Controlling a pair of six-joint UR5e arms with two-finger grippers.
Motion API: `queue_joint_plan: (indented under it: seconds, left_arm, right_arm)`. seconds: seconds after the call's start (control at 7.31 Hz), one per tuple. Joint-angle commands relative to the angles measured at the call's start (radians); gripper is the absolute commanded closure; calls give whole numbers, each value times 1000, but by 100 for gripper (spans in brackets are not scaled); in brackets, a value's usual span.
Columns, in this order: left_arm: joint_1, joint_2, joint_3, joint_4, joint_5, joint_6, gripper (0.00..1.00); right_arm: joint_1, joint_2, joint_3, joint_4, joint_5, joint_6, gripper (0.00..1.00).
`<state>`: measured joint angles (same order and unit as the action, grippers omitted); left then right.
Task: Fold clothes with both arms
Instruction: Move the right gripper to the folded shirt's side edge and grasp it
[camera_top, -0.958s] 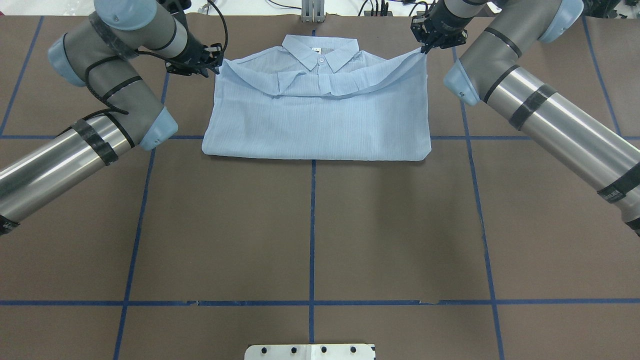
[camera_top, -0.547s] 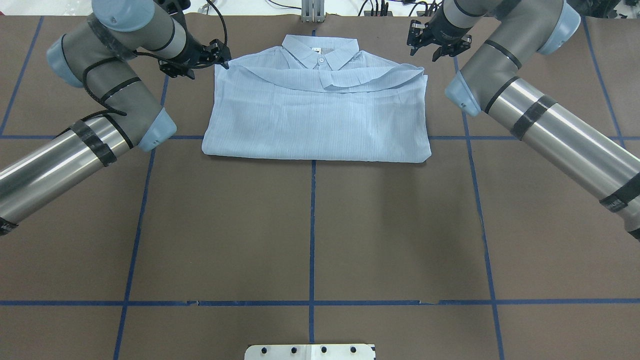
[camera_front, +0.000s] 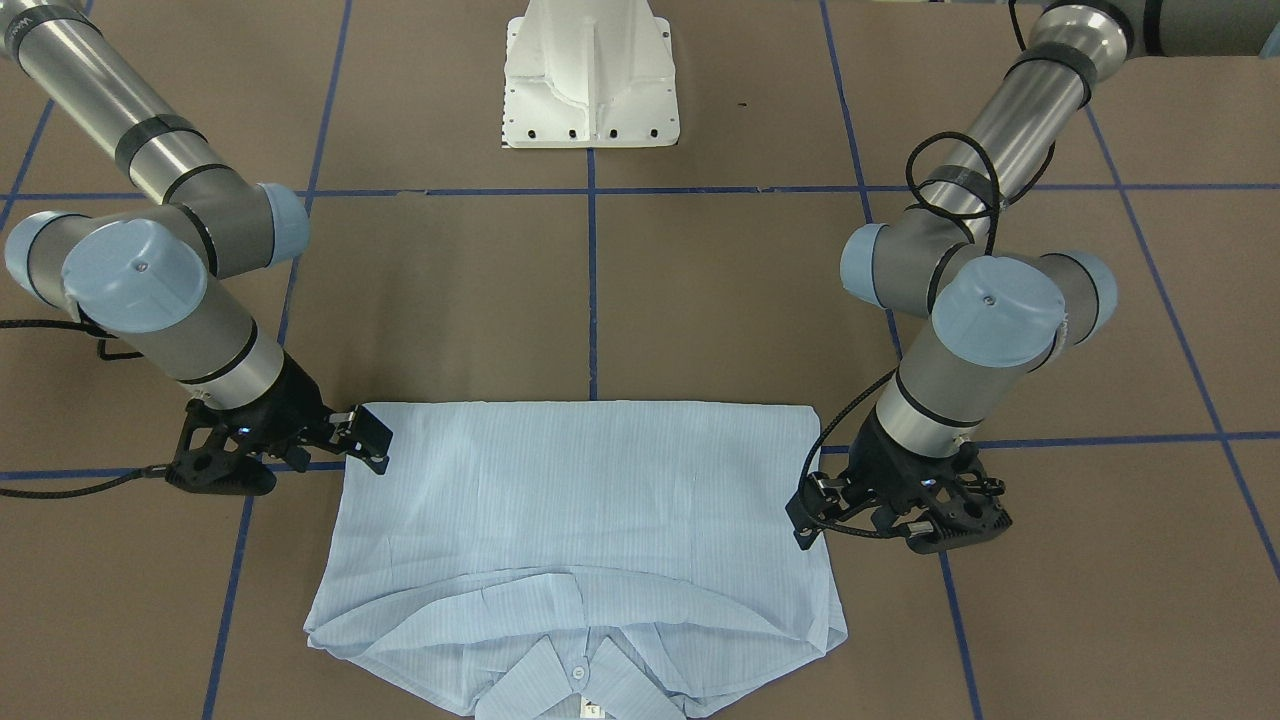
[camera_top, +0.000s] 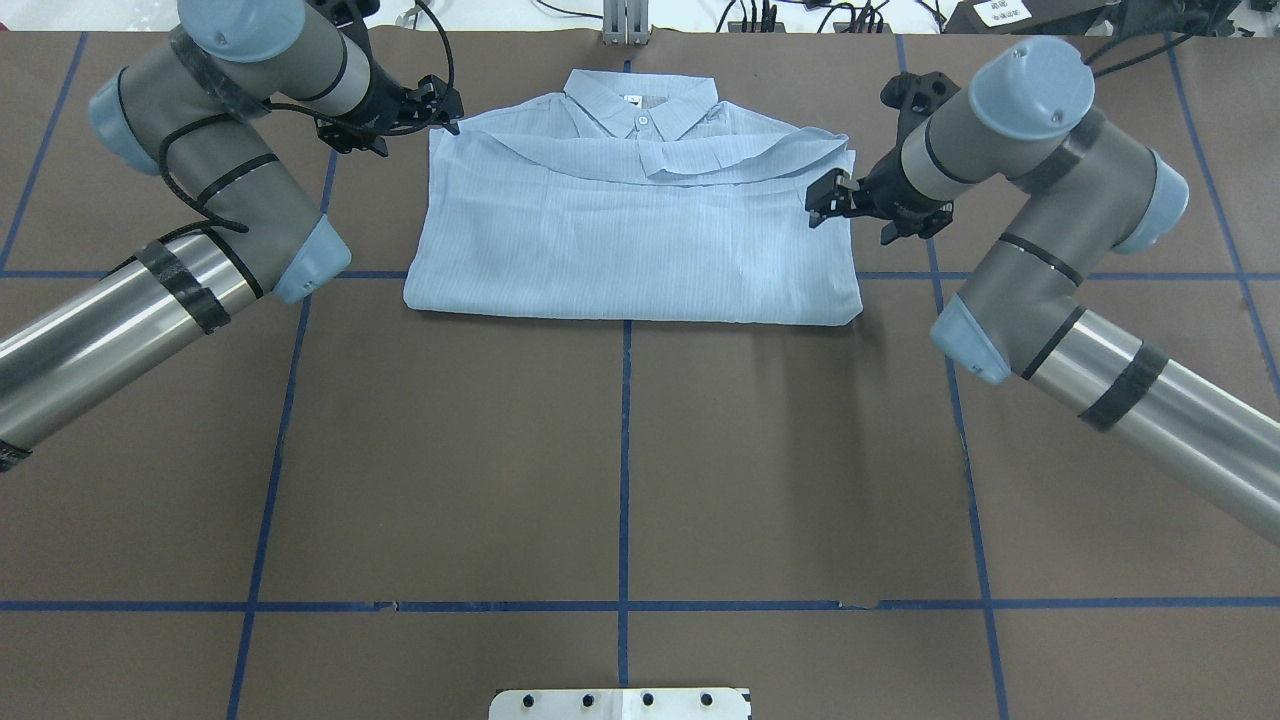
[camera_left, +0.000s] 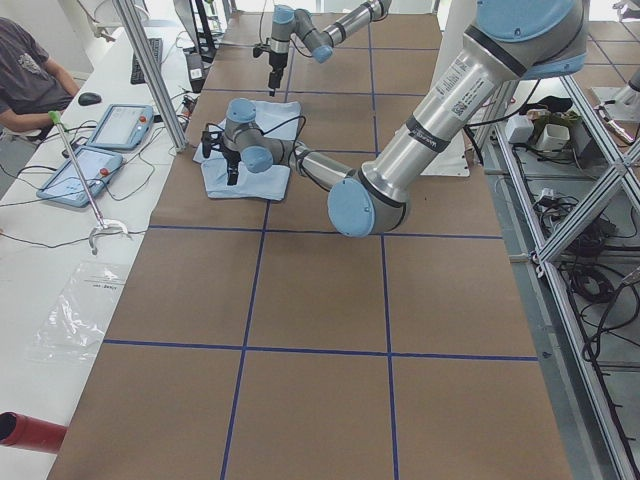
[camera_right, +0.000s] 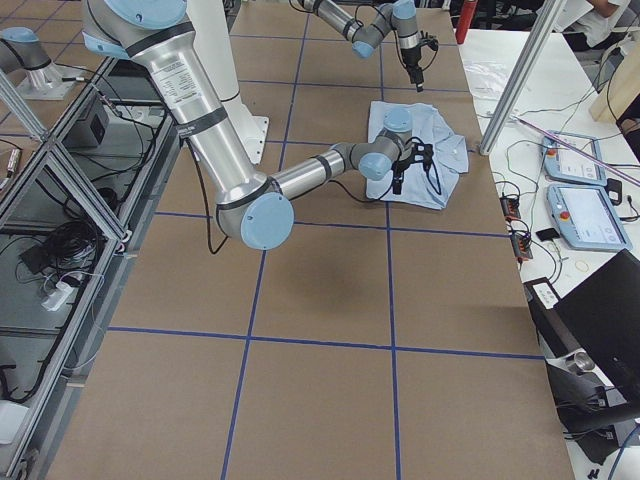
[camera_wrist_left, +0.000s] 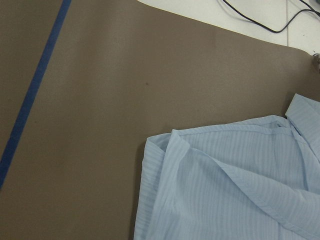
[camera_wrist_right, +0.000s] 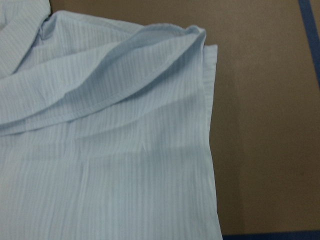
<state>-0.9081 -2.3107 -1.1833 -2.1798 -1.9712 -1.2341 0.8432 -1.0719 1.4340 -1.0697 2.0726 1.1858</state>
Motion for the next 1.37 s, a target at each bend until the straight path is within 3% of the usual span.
queue_joint_plan:
  seconds: [0.0, 0.14, 0.27, 0.41, 0.55, 0.96, 1.09, 1.23]
  left_arm:
    - [-2, 1, -9, 0, 0, -1, 0]
    - [-2, 2, -9, 0, 0, 1, 0]
    - [0, 8, -10, 0, 0, 1, 0]
    - [-2, 16, -13, -2, 0, 2, 0]
    - [0, 20, -15, -11, 0, 2, 0]
    - [0, 34, -15, -18, 0, 2, 0]
    - [0, 36, -15, -18, 0, 2, 0]
    - [-2, 36, -25, -17, 2, 1, 1]
  right_arm:
    - [-61, -48, 16, -1, -14, 9, 0]
    - [-81, -43, 11, -7, -20, 8, 1]
    - [-81, -43, 11, -7, -20, 8, 10]
    - [-79, -45, 14, -10, -14, 8, 61]
    - [-78, -43, 22, -12, -15, 9, 100]
    - [-78, -37, 31, -71, -12, 9, 100]
    - [-73, -51, 61, -75, -14, 11, 100]
    - [-72, -134, 156, -76, -19, 14, 100]
